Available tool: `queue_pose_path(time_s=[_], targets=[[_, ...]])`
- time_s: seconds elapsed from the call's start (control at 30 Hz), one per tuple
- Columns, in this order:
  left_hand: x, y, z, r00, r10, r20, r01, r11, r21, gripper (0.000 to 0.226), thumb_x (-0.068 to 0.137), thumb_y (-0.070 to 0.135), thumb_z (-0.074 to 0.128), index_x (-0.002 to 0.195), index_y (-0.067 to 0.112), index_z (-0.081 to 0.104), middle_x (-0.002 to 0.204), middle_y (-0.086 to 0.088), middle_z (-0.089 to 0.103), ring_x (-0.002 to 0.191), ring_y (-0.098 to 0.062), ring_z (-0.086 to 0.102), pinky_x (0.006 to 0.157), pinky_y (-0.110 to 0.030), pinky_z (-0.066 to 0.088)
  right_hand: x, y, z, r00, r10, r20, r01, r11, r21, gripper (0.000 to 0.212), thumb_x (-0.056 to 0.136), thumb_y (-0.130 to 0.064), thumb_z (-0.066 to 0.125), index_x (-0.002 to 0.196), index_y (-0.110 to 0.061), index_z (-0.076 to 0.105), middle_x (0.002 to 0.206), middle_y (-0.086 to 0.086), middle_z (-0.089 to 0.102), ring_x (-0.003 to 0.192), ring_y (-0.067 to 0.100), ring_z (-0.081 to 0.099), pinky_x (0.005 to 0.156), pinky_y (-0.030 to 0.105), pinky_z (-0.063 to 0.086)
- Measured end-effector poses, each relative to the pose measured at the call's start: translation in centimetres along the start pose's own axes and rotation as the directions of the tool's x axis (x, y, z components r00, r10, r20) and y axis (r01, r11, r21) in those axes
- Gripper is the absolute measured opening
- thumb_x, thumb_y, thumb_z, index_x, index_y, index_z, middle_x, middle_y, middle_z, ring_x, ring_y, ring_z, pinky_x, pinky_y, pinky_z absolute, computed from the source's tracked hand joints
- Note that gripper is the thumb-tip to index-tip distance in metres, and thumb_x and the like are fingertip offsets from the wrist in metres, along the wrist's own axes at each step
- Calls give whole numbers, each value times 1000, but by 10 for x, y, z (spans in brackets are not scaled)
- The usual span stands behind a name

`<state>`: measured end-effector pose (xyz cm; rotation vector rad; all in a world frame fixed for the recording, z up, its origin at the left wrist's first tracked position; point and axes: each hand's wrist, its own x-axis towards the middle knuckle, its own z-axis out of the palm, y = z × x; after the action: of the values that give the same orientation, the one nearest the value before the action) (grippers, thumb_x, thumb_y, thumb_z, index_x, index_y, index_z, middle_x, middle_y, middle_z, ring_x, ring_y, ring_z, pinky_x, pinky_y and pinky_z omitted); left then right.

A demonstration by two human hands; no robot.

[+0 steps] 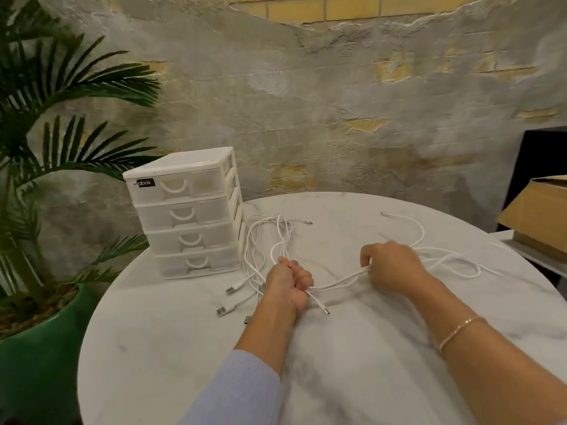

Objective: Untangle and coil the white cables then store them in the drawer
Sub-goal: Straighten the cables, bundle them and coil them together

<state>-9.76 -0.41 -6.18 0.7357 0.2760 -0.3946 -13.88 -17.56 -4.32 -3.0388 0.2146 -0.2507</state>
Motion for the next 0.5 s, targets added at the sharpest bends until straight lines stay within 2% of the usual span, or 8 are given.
queue_pose_path(time_s=[0.07, 0.17, 0.27, 0.33, 0.4, 0.43, 0.5], targets=[[-1, -1, 1, 1000, -3, -10, 3, 999, 53, 52, 105, 33, 21, 56, 16, 25, 30, 6, 18, 20, -6, 16, 25, -15, 8, 10, 16, -9, 996, -43, -83, 25, 979, -203, 28, 87, -13, 46, 107, -30, 56, 109, -3, 66, 106, 19, 59, 91, 32, 32], [0, -4, 4, 1000, -23, -13, 24, 996, 90, 52, 105, 33, 22, 56, 15, 24, 30, 6, 18, 20, -6, 15, 25, -15, 8, 27, 32, -27, 950, -97, -297, 16, 964, -264, 24, 88, -8, 47, 104, -23, 57, 97, 0, 69, 90, 21, 64, 89, 36, 28], [2, -4, 3, 999, -39, -20, 41, 995, 91, 51, 105, 31, 22, 56, 15, 25, 30, 5, 18, 19, -6, 15, 24, -15, 8, 47, 35, -49, 784, -193, -590, 61, 970, -236, 6, 76, -3, 67, 77, -8, 63, 58, 12, 65, 58, 28, 61, 80, 40, 35], [3, -1, 0, 998, -45, -31, 48, 995, 82, 51, 105, 31, 22, 56, 15, 25, 30, 5, 18, 19, -7, 15, 24, -15, 8, 56, 35, -60, 718, -284, -635, 99, 945, -310, 9, 73, -5, 72, 69, -7, 64, 46, 12, 60, 52, 26, 57, 75, 40, 39], [5, 2, -2, 998, -43, -42, 47, 995, 91, 50, 105, 31, 22, 57, 16, 25, 30, 5, 18, 20, -7, 15, 24, -15, 8, 61, 36, -72, 707, -338, -622, 107, 919, -379, 8, 77, -13, 73, 74, -8, 68, 57, 13, 65, 66, 27, 57, 78, 40, 38], [6, 3, -3, 998, -40, -45, 44, 994, 97, 50, 105, 31, 23, 57, 16, 25, 31, 6, 19, 20, -7, 15, 24, -15, 8, 63, 36, -78, 731, -312, -607, 57, 914, -401, 11, 80, -19, 71, 81, -9, 68, 71, 14, 67, 78, 28, 55, 80, 40, 37], [7, 3, -3, 998, -38, -49, 43, 992, 115, 49, 105, 31, 23, 58, 17, 25, 31, 6, 19, 21, -7, 15, 23, -15, 9, 63, 38, -86, 842, -118, -526, -125, 906, -404, 29, 82, -36, 66, 100, -13, 63, 103, 16, 58, 100, 31, 45, 84, 40, 34]])
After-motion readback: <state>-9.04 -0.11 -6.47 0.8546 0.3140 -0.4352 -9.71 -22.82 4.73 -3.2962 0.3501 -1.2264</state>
